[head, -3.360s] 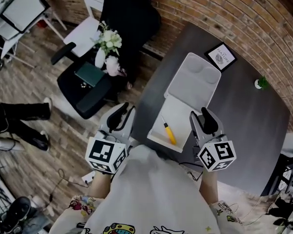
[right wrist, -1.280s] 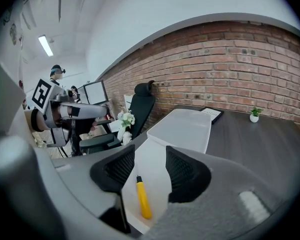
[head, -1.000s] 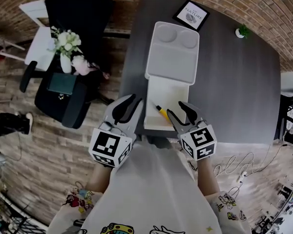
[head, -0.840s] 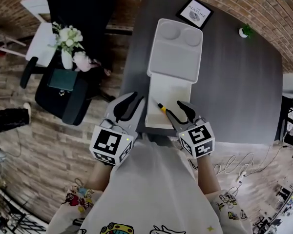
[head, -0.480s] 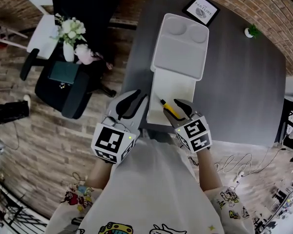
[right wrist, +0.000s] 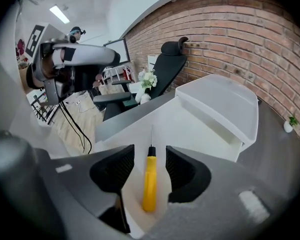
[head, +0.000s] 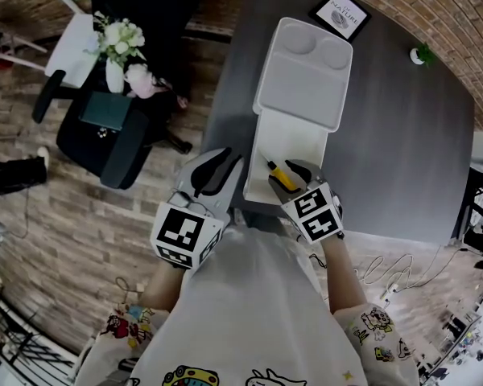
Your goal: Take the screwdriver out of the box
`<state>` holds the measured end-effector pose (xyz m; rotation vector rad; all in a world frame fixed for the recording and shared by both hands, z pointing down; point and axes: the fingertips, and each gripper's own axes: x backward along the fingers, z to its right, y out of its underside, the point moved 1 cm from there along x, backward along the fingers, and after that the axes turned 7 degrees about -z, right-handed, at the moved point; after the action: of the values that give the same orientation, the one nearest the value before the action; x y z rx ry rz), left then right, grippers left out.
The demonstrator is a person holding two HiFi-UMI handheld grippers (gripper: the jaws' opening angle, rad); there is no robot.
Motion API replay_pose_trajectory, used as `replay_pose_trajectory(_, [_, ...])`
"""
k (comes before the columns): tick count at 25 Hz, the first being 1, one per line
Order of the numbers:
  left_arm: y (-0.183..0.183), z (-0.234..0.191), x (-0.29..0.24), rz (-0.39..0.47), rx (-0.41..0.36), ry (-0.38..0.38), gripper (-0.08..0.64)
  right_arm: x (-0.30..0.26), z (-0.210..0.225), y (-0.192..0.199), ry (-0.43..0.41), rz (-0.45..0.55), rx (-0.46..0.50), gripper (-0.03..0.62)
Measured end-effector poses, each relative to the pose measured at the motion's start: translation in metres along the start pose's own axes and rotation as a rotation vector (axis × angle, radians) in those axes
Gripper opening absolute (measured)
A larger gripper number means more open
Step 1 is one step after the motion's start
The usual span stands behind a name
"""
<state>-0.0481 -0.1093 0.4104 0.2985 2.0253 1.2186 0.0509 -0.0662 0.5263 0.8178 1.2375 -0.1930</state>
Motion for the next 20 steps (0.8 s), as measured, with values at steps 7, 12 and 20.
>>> replay_pose_trajectory(7, [0.005, -0.006, 0.002, 0.002, 0.015, -0.017, 0.078, -0.014, 0.001, 0.005, -0.005, -0.071, 0.017, 0.201])
replay_pose_trajectory(12, [0.006, -0.010, 0.004, 0.005, 0.023, -0.030, 0.078, -0.023, 0.001, 0.007, 0.014, -0.139, 0.083, 0.201])
replay_pose_trajectory(20, [0.007, -0.018, 0.008, 0.010, 0.033, -0.051, 0.078, -0.035, 0.001, 0.009, 0.021, -0.216, 0.158, 0.199])
